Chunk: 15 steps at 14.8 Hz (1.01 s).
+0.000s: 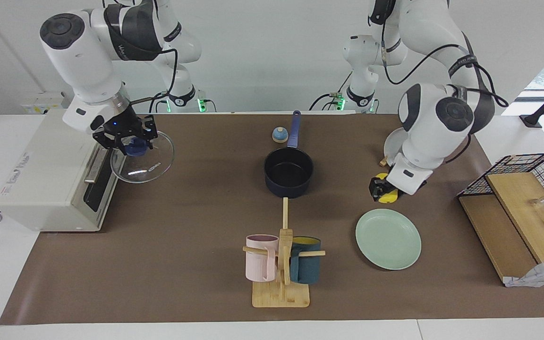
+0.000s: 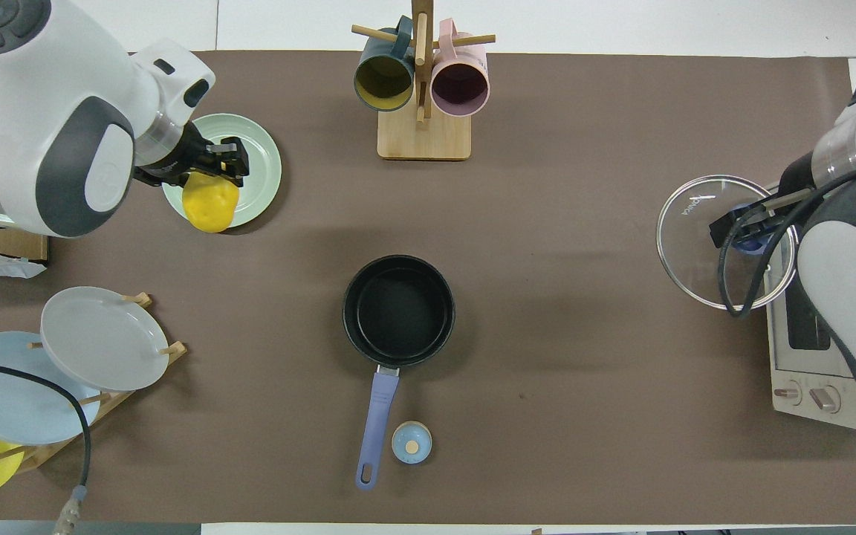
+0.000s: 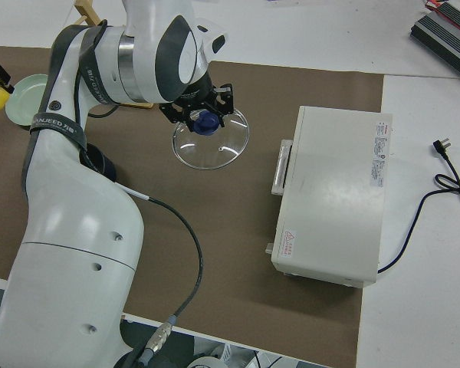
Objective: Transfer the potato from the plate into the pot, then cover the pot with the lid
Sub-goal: 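Carry the potato with the left gripper and drop it into the pot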
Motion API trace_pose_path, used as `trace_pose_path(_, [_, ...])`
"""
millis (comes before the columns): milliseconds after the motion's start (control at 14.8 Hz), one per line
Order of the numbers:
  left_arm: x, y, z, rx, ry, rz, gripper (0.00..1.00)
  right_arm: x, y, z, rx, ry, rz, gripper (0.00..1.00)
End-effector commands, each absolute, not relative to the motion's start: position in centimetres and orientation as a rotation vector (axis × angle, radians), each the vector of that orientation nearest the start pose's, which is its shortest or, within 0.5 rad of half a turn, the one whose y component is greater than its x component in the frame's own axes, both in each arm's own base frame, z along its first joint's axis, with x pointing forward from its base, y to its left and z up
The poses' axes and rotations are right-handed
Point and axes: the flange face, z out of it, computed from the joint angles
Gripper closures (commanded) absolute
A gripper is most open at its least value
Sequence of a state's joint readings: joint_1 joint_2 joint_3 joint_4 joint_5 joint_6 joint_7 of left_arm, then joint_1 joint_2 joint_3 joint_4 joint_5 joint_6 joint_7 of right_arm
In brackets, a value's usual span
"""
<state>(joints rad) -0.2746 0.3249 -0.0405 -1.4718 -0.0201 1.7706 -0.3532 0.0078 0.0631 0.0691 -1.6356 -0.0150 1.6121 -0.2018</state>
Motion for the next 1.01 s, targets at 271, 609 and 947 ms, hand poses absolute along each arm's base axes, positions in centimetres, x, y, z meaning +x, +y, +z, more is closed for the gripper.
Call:
trace_pose_path(271, [50.5, -33.7, 44.9, -3.159, -0.092, 0.036, 1.00, 57.1, 4.4, 56.6, -3.110, -0.419, 0.139, 1.00])
trace_pose_path(609, [45.6, -38.8, 38.9, -3.168, -0.076, 0.015, 1.00, 57.1, 4.4, 56.7, -3.109, -0.421, 0.137, 1.00])
trace_pose_path(947, [43.4, -41.4, 33.9, -3.162, -0.071, 0.023, 1.00, 57.1, 4.7, 56.7, -3.109, -0.426, 0.135, 1.00])
